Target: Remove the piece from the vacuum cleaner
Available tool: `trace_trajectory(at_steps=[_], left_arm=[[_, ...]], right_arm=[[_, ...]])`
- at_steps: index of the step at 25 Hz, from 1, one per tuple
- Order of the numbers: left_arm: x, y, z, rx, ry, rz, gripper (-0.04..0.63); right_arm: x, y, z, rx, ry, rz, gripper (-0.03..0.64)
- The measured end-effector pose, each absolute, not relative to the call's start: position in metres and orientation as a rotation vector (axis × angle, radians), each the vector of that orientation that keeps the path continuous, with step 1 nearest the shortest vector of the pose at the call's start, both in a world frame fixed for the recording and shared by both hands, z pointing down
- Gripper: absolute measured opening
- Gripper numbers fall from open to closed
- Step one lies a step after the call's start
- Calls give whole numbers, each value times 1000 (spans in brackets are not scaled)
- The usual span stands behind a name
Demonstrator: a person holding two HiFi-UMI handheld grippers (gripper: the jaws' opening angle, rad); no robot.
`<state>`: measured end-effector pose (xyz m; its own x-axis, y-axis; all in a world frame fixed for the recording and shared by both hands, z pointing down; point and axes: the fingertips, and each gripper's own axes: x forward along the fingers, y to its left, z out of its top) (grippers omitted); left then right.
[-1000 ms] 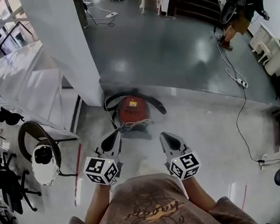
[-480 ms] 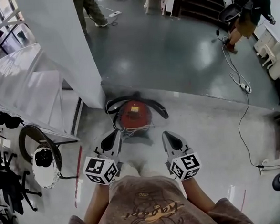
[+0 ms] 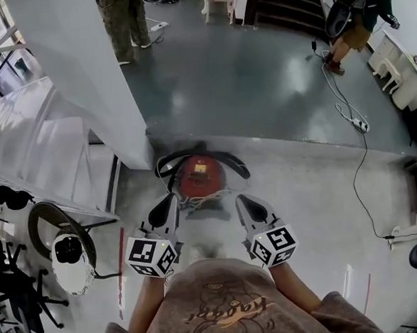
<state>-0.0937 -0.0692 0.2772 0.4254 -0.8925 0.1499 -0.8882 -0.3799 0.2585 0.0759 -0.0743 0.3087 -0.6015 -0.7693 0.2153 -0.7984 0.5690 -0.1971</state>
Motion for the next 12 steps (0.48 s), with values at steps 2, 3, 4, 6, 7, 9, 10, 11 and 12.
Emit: trace_trajectory(at_steps=[2, 3, 4, 6, 7, 9, 10, 11, 12], left_arm=[[-96, -72, 277, 2378, -1530, -42, 2], [-98, -72, 277, 2374, -1525, -52, 2], [-100, -73, 277, 2370, -1525, -59, 2], [-105, -75, 278, 2359, -1534, -70, 3], [-106, -76, 278, 2358, -1533, -74, 5], [-106, -78, 280, 2372, -1503, -76, 94], [-104, -78, 280, 2384, -1484, -72, 136], [-103, -79, 281, 2397, -1467, -68, 153], [-101, -80, 281, 2408, -1453, -65, 174]], right_arm=[[72, -77, 306, 1350, -2693, 417, 2], [70, -78, 305, 1349, -2697, 414, 2], [69, -79, 304, 1349, -2700, 411, 2], [68, -81, 304, 1351, -2698, 408, 7], [67, -82, 305, 1351, -2695, 409, 27], [66, -83, 306, 1347, -2692, 412, 67], [66, -82, 307, 1341, -2695, 416, 79], [65, -82, 307, 1331, -2703, 426, 94], [63, -81, 308, 1314, -2714, 442, 127]])
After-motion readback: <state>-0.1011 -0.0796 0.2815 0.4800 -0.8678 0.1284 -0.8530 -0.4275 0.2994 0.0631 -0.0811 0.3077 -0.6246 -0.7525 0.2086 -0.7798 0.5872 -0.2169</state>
